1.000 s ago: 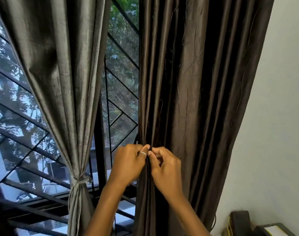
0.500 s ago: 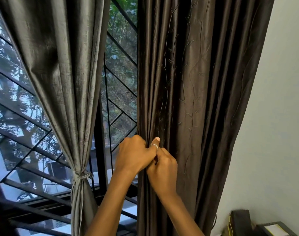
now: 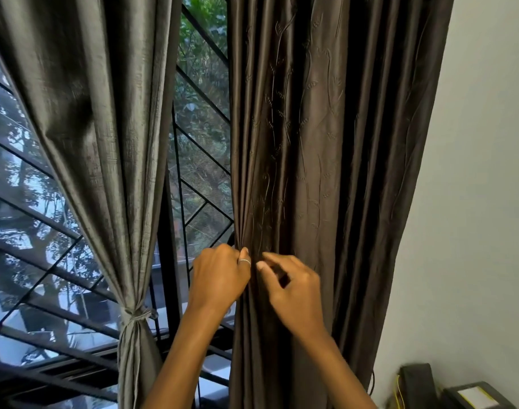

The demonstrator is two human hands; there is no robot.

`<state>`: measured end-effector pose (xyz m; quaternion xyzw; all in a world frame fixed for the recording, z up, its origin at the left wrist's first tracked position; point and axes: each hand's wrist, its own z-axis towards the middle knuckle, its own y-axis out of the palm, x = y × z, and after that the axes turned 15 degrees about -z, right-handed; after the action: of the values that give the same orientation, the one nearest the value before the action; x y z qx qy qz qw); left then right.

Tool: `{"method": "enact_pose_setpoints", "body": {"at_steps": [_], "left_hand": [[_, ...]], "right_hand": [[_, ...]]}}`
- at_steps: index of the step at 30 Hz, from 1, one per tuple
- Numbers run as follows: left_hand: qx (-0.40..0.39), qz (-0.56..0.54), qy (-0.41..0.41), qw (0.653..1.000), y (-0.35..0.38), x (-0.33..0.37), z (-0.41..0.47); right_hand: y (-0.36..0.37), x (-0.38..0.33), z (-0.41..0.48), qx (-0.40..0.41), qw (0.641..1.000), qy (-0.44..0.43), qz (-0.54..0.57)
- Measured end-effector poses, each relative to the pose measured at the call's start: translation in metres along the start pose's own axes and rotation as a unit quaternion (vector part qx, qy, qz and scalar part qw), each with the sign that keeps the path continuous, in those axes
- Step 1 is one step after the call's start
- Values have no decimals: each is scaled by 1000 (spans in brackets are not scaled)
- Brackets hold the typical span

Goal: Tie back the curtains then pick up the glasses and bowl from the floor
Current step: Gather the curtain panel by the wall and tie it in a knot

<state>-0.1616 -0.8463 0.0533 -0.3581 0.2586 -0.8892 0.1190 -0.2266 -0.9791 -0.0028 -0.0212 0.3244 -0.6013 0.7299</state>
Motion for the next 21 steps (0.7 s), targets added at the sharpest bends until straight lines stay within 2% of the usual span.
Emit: {"method": "enact_pose_setpoints", "body": {"at_steps": [4, 5, 7, 9, 11, 15, 18, 21], "left_hand": [[1, -8, 5, 1000, -4, -9, 2], [0, -13, 7, 1000, -4, -11, 2], [-2, -21, 12, 1000, -6, -13, 3], [-8, -30, 20, 999, -5, -14, 5], [-13, -33, 23, 999, -6, -16, 6], [2, -33, 2, 999, -20, -33, 11], [7, -37, -16, 999, -29, -46, 15], [9, -25, -21, 999, -27, -44, 15]], "right_hand": [[-34, 24, 19, 156, 982, 105, -34], [-41, 31, 26, 170, 974, 141, -42], [-48, 45, 39, 120, 973, 193, -48], [-51, 58, 48, 28, 979, 197, -47], [-53, 70, 54, -28, 981, 187, -42], [-68, 92, 65, -1, 976, 198, -87], [-76, 98, 64, 15, 971, 225, -83], [-75, 88, 54, 32, 972, 219, -84]]}}
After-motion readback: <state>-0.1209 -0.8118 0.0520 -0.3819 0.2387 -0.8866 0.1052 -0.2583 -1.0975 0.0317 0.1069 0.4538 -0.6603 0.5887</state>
